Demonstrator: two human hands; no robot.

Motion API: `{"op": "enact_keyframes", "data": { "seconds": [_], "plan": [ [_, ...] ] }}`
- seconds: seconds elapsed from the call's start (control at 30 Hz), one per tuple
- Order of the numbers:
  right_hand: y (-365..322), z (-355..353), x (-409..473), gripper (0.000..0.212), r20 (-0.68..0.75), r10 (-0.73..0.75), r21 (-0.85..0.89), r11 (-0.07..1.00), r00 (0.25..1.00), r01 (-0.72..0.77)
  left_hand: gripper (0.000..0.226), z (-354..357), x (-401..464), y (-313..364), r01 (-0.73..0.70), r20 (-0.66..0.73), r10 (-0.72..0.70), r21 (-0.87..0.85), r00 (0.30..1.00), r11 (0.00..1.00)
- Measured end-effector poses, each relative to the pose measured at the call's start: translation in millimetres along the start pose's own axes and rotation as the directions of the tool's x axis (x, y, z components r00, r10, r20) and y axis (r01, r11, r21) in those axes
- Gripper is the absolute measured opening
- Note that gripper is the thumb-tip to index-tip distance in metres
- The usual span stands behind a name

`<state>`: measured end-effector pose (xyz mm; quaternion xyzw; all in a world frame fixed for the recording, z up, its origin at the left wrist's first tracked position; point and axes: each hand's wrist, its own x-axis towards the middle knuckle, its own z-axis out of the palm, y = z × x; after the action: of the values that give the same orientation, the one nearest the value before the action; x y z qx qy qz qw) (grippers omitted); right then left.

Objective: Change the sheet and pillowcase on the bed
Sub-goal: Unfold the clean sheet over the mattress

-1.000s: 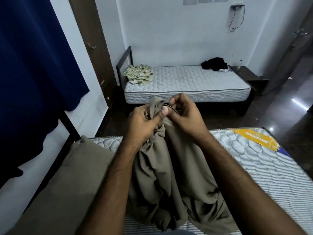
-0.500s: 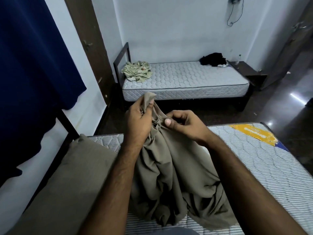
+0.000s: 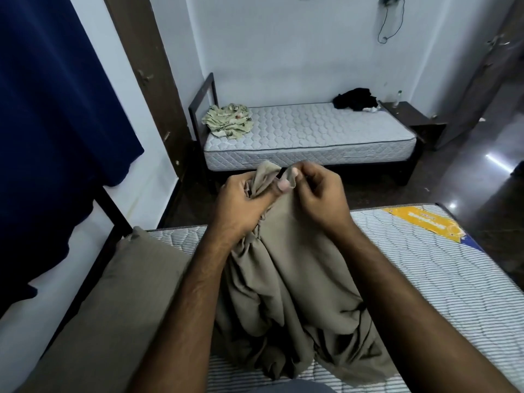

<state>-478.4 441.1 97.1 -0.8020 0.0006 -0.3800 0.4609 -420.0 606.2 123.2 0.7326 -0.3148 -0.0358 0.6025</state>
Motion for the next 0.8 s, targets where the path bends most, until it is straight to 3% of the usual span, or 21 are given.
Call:
{"op": "enact_keyframes", "data": {
  "seconds": [0.07,0.13,0.2,0.27,0.4,0.47,0.6,0.7,0.8],
  "plan": [
    [-4,1,-1,0.015,0.048,-0.056,-0.064,0.996,0.997,0.060,0.044,0,-2,0,0.040,0.170,-0.023,-0.098,0.985,0.994],
    [-6,-2,0,0.014,0.063,-0.108,-0.120,0.986,0.992,0.115,0.043,-1,-2,-1,0.075,0.274,-0.070,-0.009,0.959,0.997],
    [-5,-4,2,0.013,0.098,-0.153,-0.141,0.976,0.983,0.166,0.022,-1,-3,-1,0.073,0.221,-0.083,0.055,0.972,0.996],
    [-4,-3,3,0.007,0.151,-0.127,-0.044,0.990,0.980,0.135,0.012,-1,-1,0,0.076,0.112,-0.081,0.046,0.990,0.996],
    [9,1,0,0.003,0.290,0.040,0.305,0.943,0.956,-0.132,0.033,0,0,0,0.048,-0.037,-0.044,0.126,0.998,0.991],
    [20,-4,-6,0.013,0.380,0.110,0.308,0.921,0.919,-0.238,0.025,1,-1,4,0.068,-0.109,-0.057,0.096,0.992,0.993],
    [29,-15,-16,0.012,0.574,0.161,0.314,0.862,0.803,-0.398,0.026,6,-6,16,0.111,-0.164,-0.126,-0.096,0.978,0.989],
    [29,-16,-15,0.015,0.523,0.168,0.395,0.821,0.836,-0.412,0.023,5,-8,22,0.137,-0.111,-0.158,-0.176,0.981,0.975],
    [30,-22,-4,0.018,0.333,0.276,0.468,0.782,0.901,-0.412,0.030,1,-10,21,0.150,0.016,-0.150,-0.195,0.989,0.969]
  ]
}}
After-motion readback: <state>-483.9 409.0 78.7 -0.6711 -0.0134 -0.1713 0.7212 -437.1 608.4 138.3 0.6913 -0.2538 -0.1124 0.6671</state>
